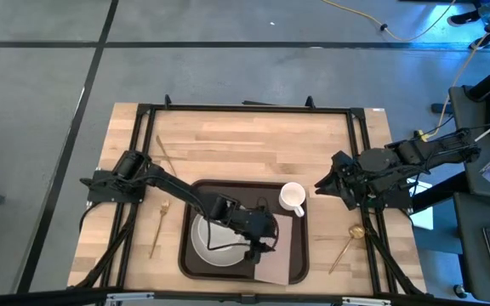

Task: Set up tray
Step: Put the brown napkin below the white mug on the brown serving tray

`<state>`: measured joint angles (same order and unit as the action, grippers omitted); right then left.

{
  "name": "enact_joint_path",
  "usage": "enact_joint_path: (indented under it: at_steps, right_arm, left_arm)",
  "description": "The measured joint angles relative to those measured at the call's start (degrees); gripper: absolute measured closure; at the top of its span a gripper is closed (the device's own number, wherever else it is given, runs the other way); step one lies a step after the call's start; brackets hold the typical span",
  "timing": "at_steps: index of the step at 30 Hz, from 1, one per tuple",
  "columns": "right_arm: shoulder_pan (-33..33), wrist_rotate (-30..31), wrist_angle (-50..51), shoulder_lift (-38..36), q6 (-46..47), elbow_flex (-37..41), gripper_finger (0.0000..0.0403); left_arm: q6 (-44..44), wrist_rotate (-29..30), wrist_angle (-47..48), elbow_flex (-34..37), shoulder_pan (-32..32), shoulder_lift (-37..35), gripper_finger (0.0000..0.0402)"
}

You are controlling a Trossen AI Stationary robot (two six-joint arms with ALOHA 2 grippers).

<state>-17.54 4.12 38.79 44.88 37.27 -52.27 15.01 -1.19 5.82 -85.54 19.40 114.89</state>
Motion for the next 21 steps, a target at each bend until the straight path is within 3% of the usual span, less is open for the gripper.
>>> enact_joint_path:
  at_steps: [9, 15, 21]
  right_arm:
    - [0.0, 2.7, 0.0, 0.0, 3.1, 0.0, 0.0293]
    - [0.0, 6.7, 0.2, 0.0, 5.4, 0.0, 0.0293]
    - [0.1, 6.9, 0.4, 0.1, 6.5, 0.0, 0.0293]
  left_arm:
    - [-7.3, 8.9, 3.4, 0.0, 0.6, 1.6, 0.0181]
    - [-6.8, 9.2, 1.8, 0.0, 2.6, 5.0, 0.0186]
    - [-7.4, 8.5, -0.1, 0.0, 2.4, 6.7, 0.0187]
